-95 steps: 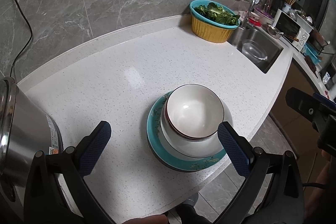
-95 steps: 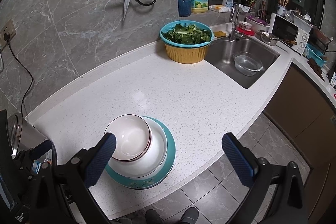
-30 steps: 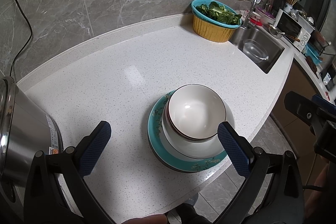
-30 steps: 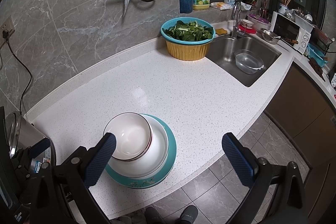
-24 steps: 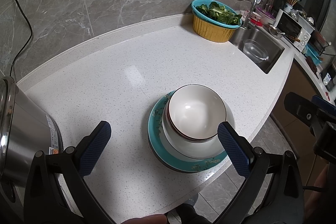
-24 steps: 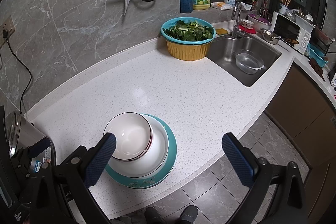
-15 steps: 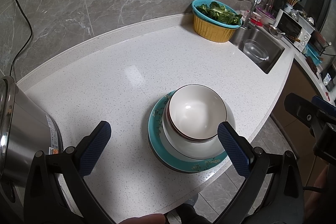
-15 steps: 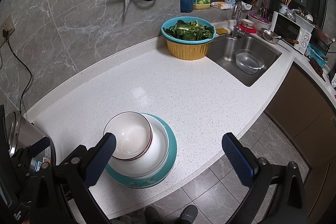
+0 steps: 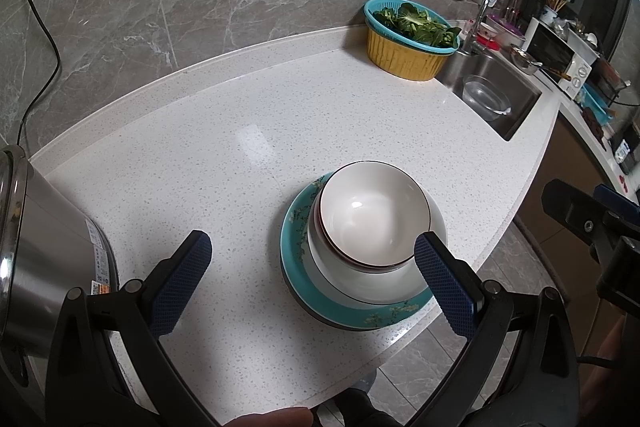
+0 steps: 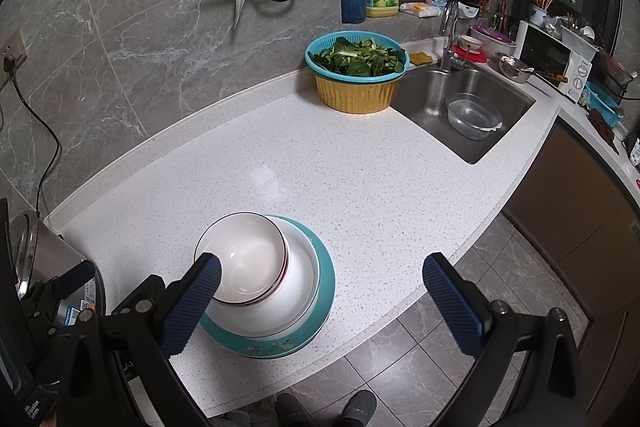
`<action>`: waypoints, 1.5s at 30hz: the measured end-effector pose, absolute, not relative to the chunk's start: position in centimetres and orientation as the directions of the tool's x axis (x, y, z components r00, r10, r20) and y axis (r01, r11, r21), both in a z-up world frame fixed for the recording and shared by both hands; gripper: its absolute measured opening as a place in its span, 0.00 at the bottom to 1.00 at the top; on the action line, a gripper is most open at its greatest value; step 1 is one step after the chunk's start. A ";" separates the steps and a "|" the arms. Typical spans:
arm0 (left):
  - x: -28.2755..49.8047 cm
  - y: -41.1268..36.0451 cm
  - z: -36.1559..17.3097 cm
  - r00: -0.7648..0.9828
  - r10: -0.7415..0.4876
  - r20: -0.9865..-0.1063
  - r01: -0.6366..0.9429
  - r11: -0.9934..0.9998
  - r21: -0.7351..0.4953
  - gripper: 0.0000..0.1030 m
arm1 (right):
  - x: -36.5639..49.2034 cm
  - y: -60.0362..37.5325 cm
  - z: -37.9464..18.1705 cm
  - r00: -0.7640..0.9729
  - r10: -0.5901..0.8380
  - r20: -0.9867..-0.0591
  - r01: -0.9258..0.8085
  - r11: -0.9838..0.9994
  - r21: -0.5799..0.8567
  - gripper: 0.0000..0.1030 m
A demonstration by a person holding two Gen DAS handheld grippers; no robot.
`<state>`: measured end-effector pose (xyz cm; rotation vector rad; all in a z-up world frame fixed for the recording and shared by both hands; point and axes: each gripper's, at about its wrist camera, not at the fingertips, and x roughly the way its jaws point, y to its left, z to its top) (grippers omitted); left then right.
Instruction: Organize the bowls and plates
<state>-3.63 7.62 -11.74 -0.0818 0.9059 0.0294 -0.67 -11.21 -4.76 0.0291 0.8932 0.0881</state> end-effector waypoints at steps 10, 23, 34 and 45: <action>-3.6 7.7 -11.8 0.616 -0.010 -0.788 -0.061 0.996 -0.061 1.00 | -0.6 -11.2 -4.7 0.623 0.089 -0.777 -0.066 0.996 0.062 1.00; -3.5 8.0 -11.7 0.616 -0.008 -0.788 -0.064 0.996 -0.060 1.00 | -0.5 -11.3 -4.7 0.623 0.091 -0.777 -0.067 0.996 0.063 1.00; -3.5 7.9 -11.5 0.614 -0.002 -0.789 -0.072 0.996 -0.059 1.00 | -0.4 -11.3 -4.8 0.620 0.091 -0.779 -0.069 0.996 0.062 1.00; -3.5 7.7 -11.3 0.623 0.016 -0.782 -0.085 0.995 -0.048 1.00 | -1.0 -11.7 -5.5 0.617 0.090 -0.782 -0.067 0.996 0.063 1.00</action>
